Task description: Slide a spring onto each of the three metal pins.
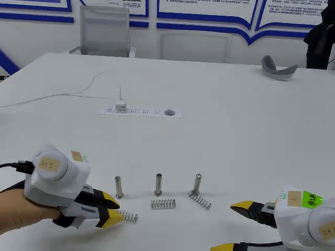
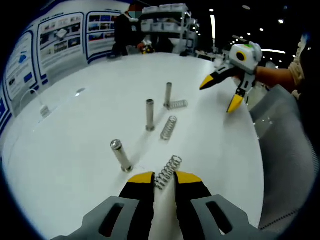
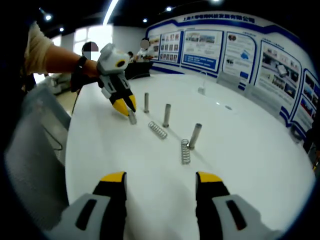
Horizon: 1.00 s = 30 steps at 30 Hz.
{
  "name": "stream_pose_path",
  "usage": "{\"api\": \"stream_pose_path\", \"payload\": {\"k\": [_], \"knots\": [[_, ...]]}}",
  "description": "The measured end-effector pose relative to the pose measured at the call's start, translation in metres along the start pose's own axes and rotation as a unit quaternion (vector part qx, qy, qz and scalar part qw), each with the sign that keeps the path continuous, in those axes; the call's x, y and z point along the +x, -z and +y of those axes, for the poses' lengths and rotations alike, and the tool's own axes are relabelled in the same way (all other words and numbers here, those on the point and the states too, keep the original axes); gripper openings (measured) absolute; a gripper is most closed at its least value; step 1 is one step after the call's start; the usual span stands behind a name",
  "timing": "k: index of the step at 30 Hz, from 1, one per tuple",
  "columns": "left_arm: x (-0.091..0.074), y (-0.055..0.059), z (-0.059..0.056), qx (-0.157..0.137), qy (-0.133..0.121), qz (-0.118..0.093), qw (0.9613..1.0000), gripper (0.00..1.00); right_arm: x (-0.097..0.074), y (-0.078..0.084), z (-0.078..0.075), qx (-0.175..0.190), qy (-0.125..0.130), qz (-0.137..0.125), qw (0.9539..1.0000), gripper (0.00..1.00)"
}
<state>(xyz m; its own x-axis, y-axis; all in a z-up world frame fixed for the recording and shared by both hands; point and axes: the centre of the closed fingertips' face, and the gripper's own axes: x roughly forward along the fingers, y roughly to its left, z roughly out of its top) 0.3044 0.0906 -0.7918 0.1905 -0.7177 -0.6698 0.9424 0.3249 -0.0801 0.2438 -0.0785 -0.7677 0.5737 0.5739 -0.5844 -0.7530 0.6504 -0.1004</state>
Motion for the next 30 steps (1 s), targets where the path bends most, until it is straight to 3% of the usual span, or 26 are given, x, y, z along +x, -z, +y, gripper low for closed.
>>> {"api": "stream_pose_path", "payload": {"k": [4, 30], "knots": [[0.000, 0.003, 0.000, 0.011, 0.000, 0.010, 0.9999, 0.14, 0.001, -0.001, 0.000, -0.001, 0.000, -0.001, 1.0000, 0.57], [-0.002, 0.015, -0.002, 0.034, -0.022, 0.026, 0.9989, 0.11, 0.002, -0.003, 0.002, -0.003, -0.004, -0.004, 1.0000, 0.57]]}}
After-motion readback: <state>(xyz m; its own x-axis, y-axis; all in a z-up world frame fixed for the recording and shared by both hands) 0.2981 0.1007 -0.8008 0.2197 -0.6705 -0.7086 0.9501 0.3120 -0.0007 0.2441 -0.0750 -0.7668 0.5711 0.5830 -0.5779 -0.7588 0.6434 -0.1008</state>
